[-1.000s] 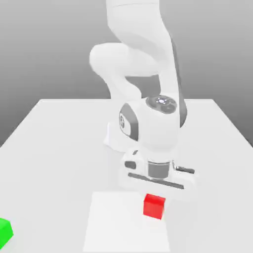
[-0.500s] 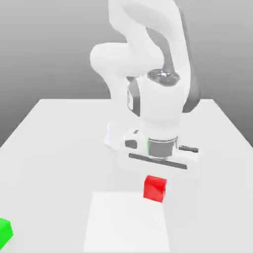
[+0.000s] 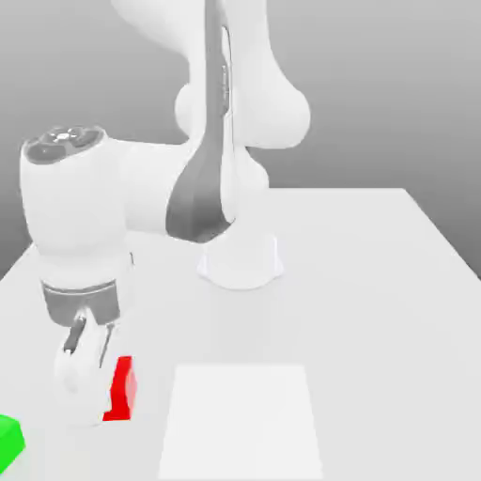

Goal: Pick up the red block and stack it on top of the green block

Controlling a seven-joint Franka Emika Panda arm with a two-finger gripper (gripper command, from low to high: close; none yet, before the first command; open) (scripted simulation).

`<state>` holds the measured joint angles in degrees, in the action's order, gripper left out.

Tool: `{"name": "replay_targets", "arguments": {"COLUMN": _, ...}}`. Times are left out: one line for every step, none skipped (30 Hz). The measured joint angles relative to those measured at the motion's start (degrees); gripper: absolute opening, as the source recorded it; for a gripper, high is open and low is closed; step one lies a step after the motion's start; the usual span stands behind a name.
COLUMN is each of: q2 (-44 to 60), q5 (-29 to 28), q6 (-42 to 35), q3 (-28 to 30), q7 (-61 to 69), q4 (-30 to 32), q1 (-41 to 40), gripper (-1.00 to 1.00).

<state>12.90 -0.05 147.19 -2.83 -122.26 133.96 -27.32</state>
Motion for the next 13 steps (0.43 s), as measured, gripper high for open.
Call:
{"name": "replay_targets", "arguments": {"q2": 0.82, "q5": 0.36, "q6": -0.82, "q3": 1.38, "q7": -2.61, "q4": -1.60, "q1": -0.73, "gripper": -1.00}}
{"name": "replay_targets", "arguments": {"q2": 1.65, "q5": 0.74, "q6": -1.64, "q3": 2.77, "q7": -5.21, "q4": -3.20, "q1": -1.47, "gripper": -1.00}}
{"name": "replay_targets", "arguments": {"q2": 2.48, "q5": 1.21, "q6": -2.44, "q3": 4.27, "q7": -7.76, "q4": -4.80, "q1": -2.08, "gripper": -1.00}}
{"name": "replay_targets", "arguments": {"q2": 3.71, "q5": 1.66, "q6": -2.76, "q3": 5.49, "q7": -10.06, "q4": -6.30, "q1": -2.77, "gripper": -1.00}}
{"name": "replay_targets", "arguments": {"q2": 5.35, "q5": 2.04, "q6": -1.93, "q3": 6.06, "q7": -11.11, "q4": -7.11, "q1": -3.16, "gripper": -1.00}}
{"name": "replay_targets", "arguments": {"q2": 7.21, "q5": 2.36, "q6": -0.52, "q3": 6.26, "q7": -11.55, "q4": -7.57, "q1": -3.42, "gripper": -1.00}}
{"name": "replay_targets", "arguments": {"q2": 9.22, "q5": 2.64, "q6": 1.18, "q3": 6.27, "q7": -11.68, "q4": -7.85, "q1": -3.59, "gripper": -1.00}}
{"name": "replay_targets", "arguments": {"q2": 11.03, "q5": 2.85, "q6": 2.77, "q3": 6.21, "q7": -11.68, "q4": -8.03, "q1": -3.70, "gripper": 1.00}}
{"name": "replay_targets", "arguments": {"q2": 11.03, "q5": 2.85, "q6": 2.77, "q3": 6.21, "q7": -11.68, "q4": -8.03, "q1": -3.70, "gripper": 1.00}}
{"name": "replay_targets", "arguments": {"q2": 11.03, "q5": 2.85, "q6": 2.77, "q3": 6.21, "q7": -11.68, "q4": -8.03, "q1": -3.70, "gripper": 1.00}}
{"name": "replay_targets", "arguments": {"q2": 11.03, "q5": 2.85, "q6": 2.77, "q3": 6.21, "q7": -11.68, "q4": -8.03, "q1": -3.70, "gripper": 1.00}}
{"name": "replay_targets", "arguments": {"q2": 11.03, "q5": 2.85, "q6": 2.77, "q3": 6.21, "q7": -11.68, "q4": -8.03, "q1": -3.70, "gripper": 1.00}}
{"name": "replay_targets", "arguments": {"q2": 11.03, "q5": 2.85, "q6": 2.77, "q3": 6.21, "q7": -11.68, "q4": -8.03, "q1": -3.70, "gripper": 1.00}}
